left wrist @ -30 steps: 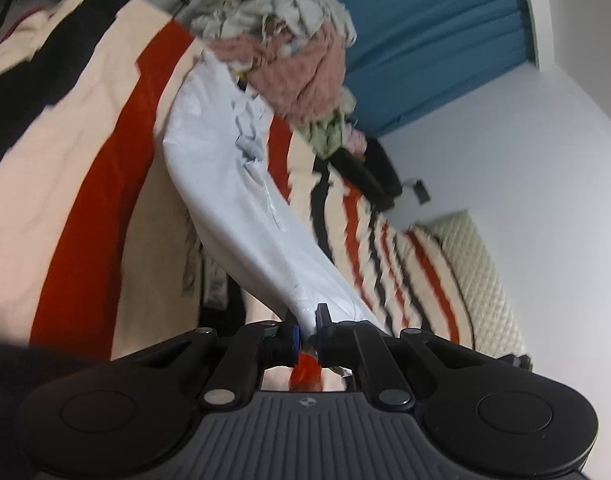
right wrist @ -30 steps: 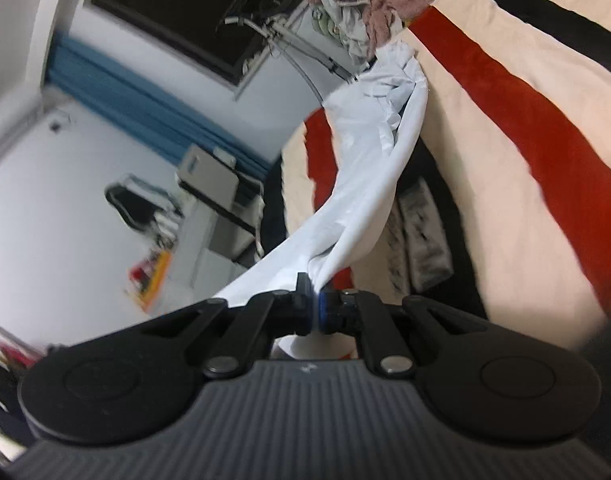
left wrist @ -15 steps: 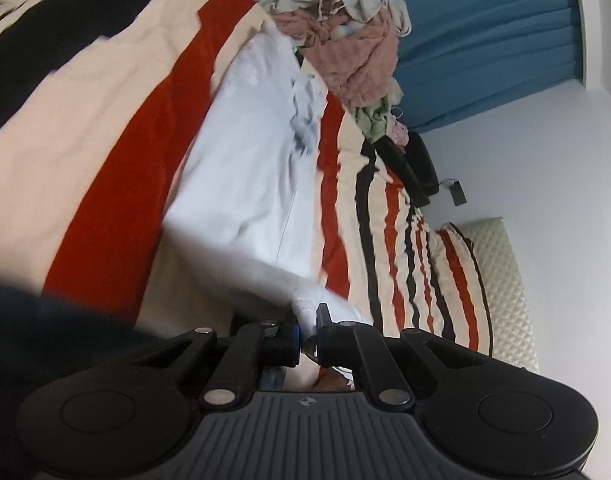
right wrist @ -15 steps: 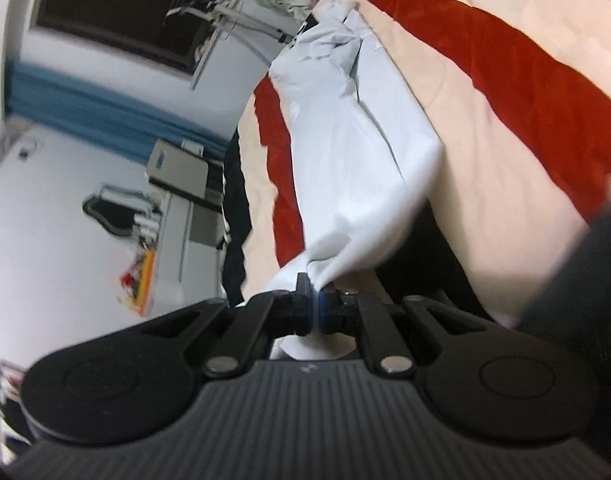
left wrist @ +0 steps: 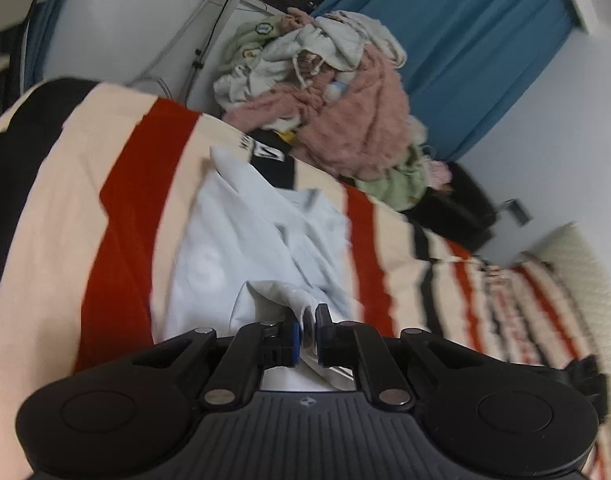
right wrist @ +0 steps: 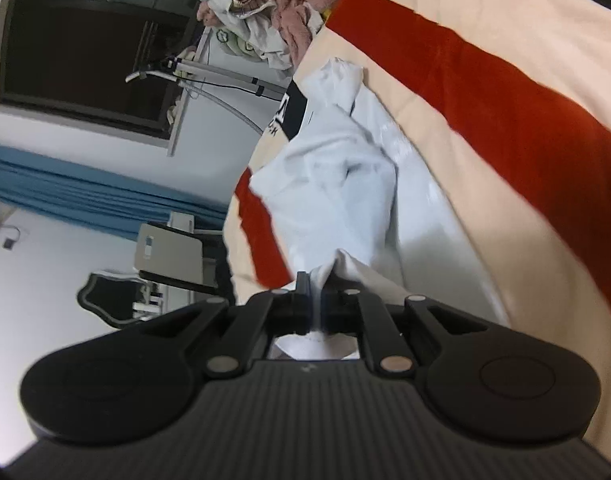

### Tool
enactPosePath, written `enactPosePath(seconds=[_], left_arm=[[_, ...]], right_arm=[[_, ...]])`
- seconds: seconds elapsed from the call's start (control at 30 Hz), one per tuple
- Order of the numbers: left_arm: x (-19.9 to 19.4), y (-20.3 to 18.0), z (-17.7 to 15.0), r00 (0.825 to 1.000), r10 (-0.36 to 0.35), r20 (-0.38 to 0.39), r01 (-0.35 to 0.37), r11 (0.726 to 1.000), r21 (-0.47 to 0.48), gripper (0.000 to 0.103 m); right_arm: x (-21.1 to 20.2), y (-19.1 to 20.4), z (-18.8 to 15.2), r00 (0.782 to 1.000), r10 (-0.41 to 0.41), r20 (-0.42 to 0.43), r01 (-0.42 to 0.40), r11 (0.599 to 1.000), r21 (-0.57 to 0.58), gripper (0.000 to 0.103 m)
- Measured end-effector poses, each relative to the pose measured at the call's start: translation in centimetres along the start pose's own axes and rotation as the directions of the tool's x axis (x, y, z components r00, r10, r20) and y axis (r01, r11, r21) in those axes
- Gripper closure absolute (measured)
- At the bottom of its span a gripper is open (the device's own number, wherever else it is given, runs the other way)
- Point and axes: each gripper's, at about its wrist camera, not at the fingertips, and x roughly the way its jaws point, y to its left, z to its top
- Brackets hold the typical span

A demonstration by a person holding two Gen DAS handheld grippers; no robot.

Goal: Fold clothes
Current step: 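Lift the hem with both grippers and fold it toward the collar, then open both grippers and lay the folded hem flat on the shirt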

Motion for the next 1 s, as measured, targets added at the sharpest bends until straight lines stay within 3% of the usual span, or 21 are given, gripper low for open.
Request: enactPosePath(seconds=[0.17,0.27,0.37,0.4,0.43,0.47,0.53,0.63,0.8,1.0], left_arm=[[8.3,2.6,0.7,0.998,0.058,-0.033,-0.057,0.998,0.02,0.095],[10.5,4.0,-0.2,0.996,0.071,-0.048,-0.07,0.997,0.035,0.093],[11.1,4.5,-0.5,0.997,0.068,-0.047,-0.066,0.997,0.043,0.087],[10.9,4.4,-0.5,0.997,0.07,-0.044,-0.068,0.997,0.049,0.084],[10.5,4.2,-0.5,0.997,0.068,-0.041,-0.065,0.996,0.059,0.072],[10.0,3.9,-0.6,0.997,0.061,-0.039,-0.058,0.996,0.073,0.058],[8.4,2.9,-0.8,0.998,0.058,-0.024,-0.055,0.993,0.106,0.047],[5.1,1.0,-1.5,0.993,0.115,0.037,-0.12,0.979,0.164,0.021],[-0.7,-1.8,-3.3,0.983,0.14,0.119,-0.167,0.951,0.259,0.015],[-7.4,-4.4,-7.5,0.965,0.159,0.21,-0.225,0.911,0.346,0.013]], right_arm=[[4.5,-2.9,2.7,0.999,-0.033,-0.032,0.034,0.999,0.025,0.094],[6.6,-4.5,3.7,0.997,-0.042,-0.062,0.045,0.998,0.044,0.091],[6.4,-4.2,3.4,0.998,-0.008,-0.068,0.009,1.0,0.018,0.053],[6.0,-3.9,3.3,0.998,0.011,-0.064,-0.01,1.0,0.011,0.032],[5.5,-3.3,3.1,0.998,0.015,-0.054,-0.015,1.0,-0.008,0.023],[4.8,-2.5,2.7,0.999,0.005,-0.041,-0.007,0.999,-0.052,0.023],[3.3,-0.6,1.9,1.0,-0.018,-0.01,0.016,0.987,-0.158,0.023],[1.1,1.6,0.4,0.996,-0.058,0.062,0.074,0.955,-0.287,0.023],[-3.5,4.7,-3.5,0.976,-0.066,0.206,0.16,0.861,-0.483,0.023],[-8.5,5.7,-10.1,0.943,-0.03,0.332,0.24,0.751,-0.616,0.023]])
